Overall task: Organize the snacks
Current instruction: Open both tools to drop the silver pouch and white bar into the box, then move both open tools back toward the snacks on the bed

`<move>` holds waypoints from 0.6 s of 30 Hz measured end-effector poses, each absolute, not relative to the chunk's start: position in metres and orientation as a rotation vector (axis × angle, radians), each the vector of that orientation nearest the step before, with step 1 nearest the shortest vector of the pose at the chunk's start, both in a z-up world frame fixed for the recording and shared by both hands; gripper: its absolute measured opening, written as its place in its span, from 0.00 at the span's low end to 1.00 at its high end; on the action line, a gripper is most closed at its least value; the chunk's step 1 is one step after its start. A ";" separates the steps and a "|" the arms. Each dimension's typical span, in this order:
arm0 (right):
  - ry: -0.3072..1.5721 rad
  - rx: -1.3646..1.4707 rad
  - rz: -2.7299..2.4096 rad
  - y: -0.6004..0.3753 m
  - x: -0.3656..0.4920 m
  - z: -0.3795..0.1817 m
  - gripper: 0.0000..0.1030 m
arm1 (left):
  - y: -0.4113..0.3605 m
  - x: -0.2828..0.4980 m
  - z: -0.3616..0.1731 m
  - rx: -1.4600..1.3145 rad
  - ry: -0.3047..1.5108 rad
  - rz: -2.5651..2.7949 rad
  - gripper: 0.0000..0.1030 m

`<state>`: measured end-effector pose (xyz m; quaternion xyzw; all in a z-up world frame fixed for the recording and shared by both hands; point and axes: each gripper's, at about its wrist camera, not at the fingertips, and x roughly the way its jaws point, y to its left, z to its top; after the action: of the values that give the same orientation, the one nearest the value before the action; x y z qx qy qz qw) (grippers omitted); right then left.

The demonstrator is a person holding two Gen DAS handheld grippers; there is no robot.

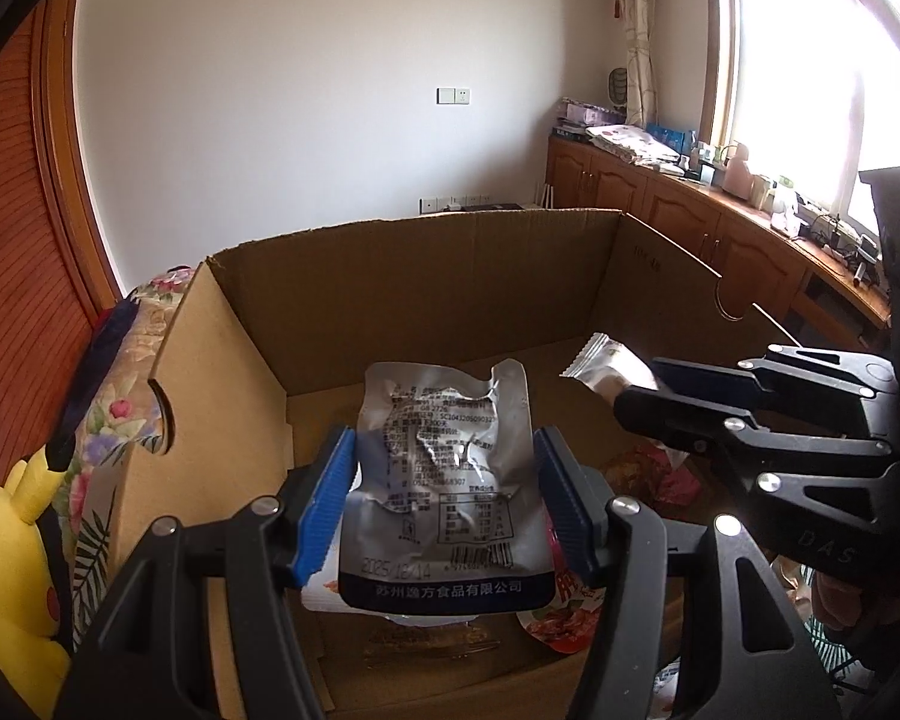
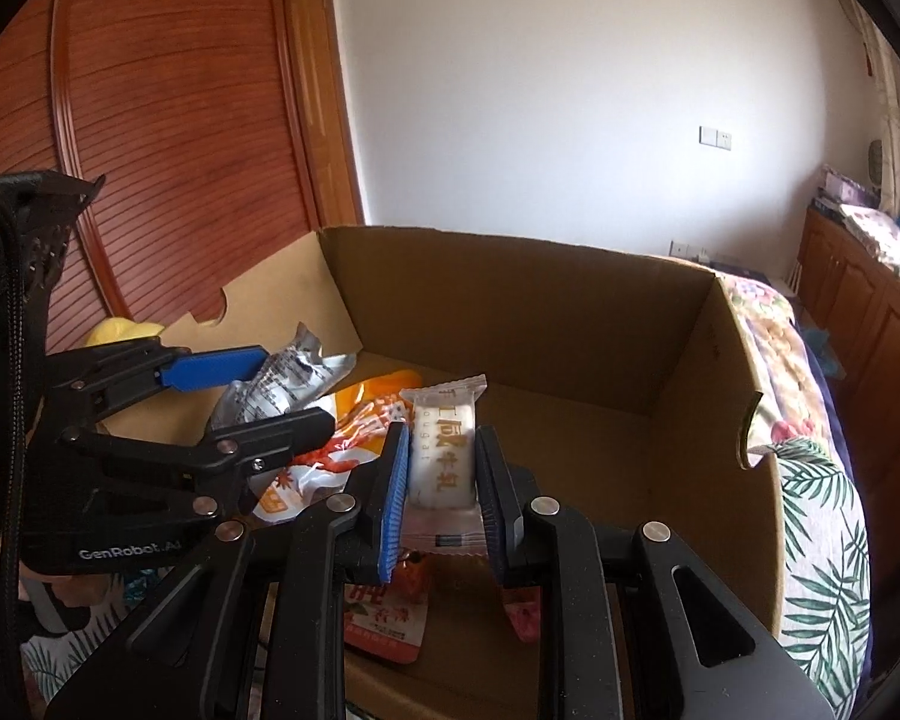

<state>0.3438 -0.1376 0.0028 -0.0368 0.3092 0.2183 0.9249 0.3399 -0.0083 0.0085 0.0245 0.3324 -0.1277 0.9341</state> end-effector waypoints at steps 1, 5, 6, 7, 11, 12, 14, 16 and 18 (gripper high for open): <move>0.641 -0.073 0.446 -0.138 0.345 0.002 0.20 | -0.007 0.340 0.008 0.049 0.680 -0.261 0.59; 0.655 -0.054 0.452 -0.137 0.350 0.000 0.20 | -0.005 0.341 0.008 0.036 0.687 -0.265 0.59; 0.654 -0.054 0.450 -0.138 0.350 0.001 0.20 | -0.004 0.342 0.008 0.035 0.689 -0.264 0.60; 0.654 -0.051 0.451 -0.138 0.350 0.001 0.20 | -0.004 0.342 0.008 0.037 0.687 -0.261 0.61; 0.648 -0.049 0.447 -0.138 0.348 0.002 0.24 | -0.004 0.342 0.008 0.032 0.690 -0.260 0.65; 0.638 -0.048 0.447 -0.139 0.345 0.004 0.24 | -0.004 0.341 0.008 0.030 0.689 -0.258 0.66; 0.628 -0.048 0.447 -0.140 0.340 0.006 0.26 | -0.003 0.338 0.009 0.027 0.685 -0.255 0.66; 0.611 -0.051 0.443 -0.140 0.333 0.010 0.26 | -0.002 0.334 0.011 0.027 0.675 -0.256 0.67; 0.596 -0.059 0.441 -0.142 0.324 0.014 0.28 | -0.002 0.326 0.016 0.032 0.661 -0.259 0.67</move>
<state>0.3242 -0.1421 0.0137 -0.0287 0.2914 0.2155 0.9316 0.3265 -0.0024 0.0157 0.0154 0.3237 -0.1266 0.9375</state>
